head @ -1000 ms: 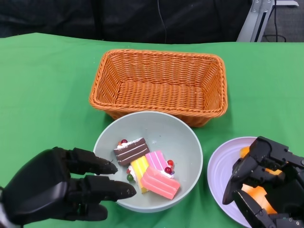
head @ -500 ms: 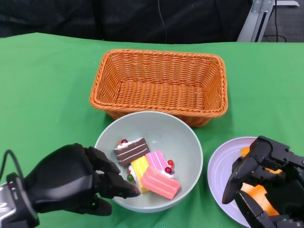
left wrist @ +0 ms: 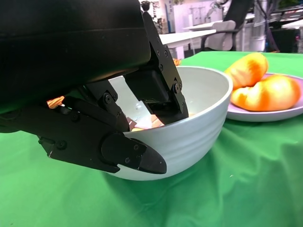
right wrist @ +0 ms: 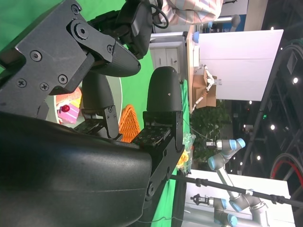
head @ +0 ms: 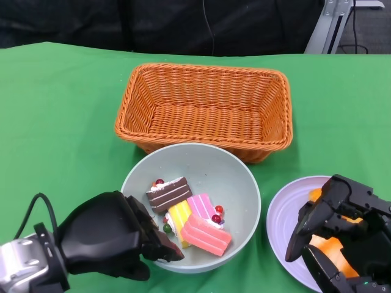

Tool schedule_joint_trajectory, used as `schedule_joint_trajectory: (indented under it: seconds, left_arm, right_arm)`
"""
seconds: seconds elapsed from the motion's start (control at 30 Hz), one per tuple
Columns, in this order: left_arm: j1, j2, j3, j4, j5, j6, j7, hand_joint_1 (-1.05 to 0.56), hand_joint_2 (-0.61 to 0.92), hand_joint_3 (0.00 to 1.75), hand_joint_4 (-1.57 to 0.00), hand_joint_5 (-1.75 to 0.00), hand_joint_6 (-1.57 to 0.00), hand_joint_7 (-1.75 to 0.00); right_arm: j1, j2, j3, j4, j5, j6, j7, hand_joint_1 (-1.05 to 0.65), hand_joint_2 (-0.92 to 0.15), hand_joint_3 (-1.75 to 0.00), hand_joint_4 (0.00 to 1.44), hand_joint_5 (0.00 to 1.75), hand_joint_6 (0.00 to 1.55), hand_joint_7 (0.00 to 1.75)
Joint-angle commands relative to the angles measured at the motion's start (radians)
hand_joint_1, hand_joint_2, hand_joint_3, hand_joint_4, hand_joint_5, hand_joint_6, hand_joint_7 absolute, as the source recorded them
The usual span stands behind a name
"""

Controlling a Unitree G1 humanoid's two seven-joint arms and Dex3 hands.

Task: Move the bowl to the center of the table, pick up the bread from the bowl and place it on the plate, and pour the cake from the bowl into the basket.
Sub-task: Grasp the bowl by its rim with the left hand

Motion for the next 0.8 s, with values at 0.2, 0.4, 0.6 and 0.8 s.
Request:
schedule_joint_trajectory:
  seconds: [0.2, 0.4, 0.6, 0.8]
  left_arm:
    - [0.014, 0.009, -0.096, -0.041, 0.077, 0.183, 0.080, -0.44, 0.89, 0.00, -1.01, -0.01, -0.98, -0.01]
    - [0.019, -0.002, -0.159, -0.077, 0.096, 0.313, 0.057, -0.44, 0.88, 0.00, -1.02, -0.01, -1.00, -0.01]
    - [0.008, -0.004, -0.214, -0.076, 0.070, 0.389, -0.005, -0.42, 0.90, 0.00, -1.05, -0.03, -1.00, -0.01]
    - [-0.019, 0.003, -0.252, -0.017, 0.024, 0.374, 0.009, -0.37, 0.92, 0.01, -1.09, -0.04, -1.01, -0.01]
  right_arm:
    - [0.006, -0.001, 0.002, -0.004, 0.021, -0.003, 0.000, -0.13, -0.29, -1.27, 0.71, 1.54, 0.62, 1.41]
    - [0.005, -0.008, 0.004, -0.005, 0.007, -0.013, 0.002, -0.15, -0.32, -1.21, 0.72, 1.53, 0.62, 1.39]
    - [0.002, -0.007, 0.004, -0.001, 0.009, -0.017, 0.005, -0.16, -0.32, -1.19, 0.71, 1.53, 0.62, 1.38]
    - [0.007, -0.005, 0.004, -0.007, 0.015, -0.011, 0.001, -0.16, -0.32, -1.19, 0.71, 1.53, 0.63, 1.36]
